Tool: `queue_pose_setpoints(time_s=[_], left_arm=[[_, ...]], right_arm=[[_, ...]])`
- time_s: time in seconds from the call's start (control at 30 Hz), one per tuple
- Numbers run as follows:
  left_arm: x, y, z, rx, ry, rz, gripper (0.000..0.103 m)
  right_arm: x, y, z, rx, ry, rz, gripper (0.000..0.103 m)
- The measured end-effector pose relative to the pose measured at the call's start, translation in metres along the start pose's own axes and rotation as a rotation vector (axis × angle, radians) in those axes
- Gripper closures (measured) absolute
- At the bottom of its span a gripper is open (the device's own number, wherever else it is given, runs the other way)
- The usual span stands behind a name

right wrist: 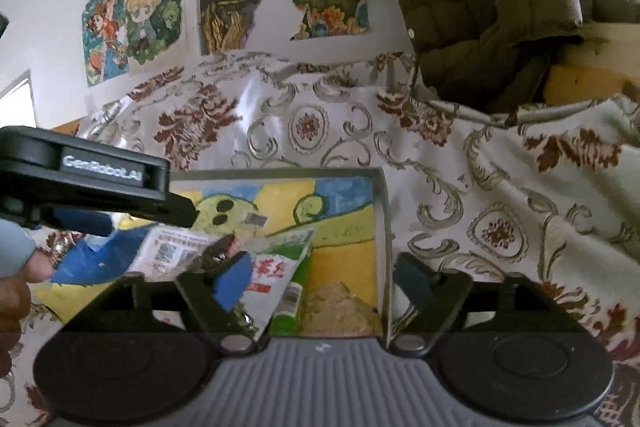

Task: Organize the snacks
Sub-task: 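Open both tools over the tray and withdraw them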

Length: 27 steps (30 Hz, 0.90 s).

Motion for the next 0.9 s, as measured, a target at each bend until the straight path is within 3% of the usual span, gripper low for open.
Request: queue_pose_setpoints(time_s=[0.13,0.43,0.9], left_arm=[[0.024,0.013,0.000,0.031,-0.026,-0.022,0.001],[0.087,0.041,0.016,0.066,-0.073,-0.107,0.001],[0.175,0.049,0.119,0.025,-0.088,-0.154,0.001]], right_arm=[[0.019,0.002,-0.010,-0.001,-0.024,0.002,0.001],[0.064,0.009,-0.029,-0.016,-0.048,-0.022,0.000],[0.157,0.020,0.004,0.025,-0.084,-0.046,0.000]])
Point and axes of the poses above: each gripper's, at about its wrist camera, not at the fingertips, and x roughly against the way its jaws point, y to its left, z to its underside, the point moved 1 cm from there along -x, roughly the way its jaws point, and after that the axes turned 4 degrees about -z, right-handed, at the moved point
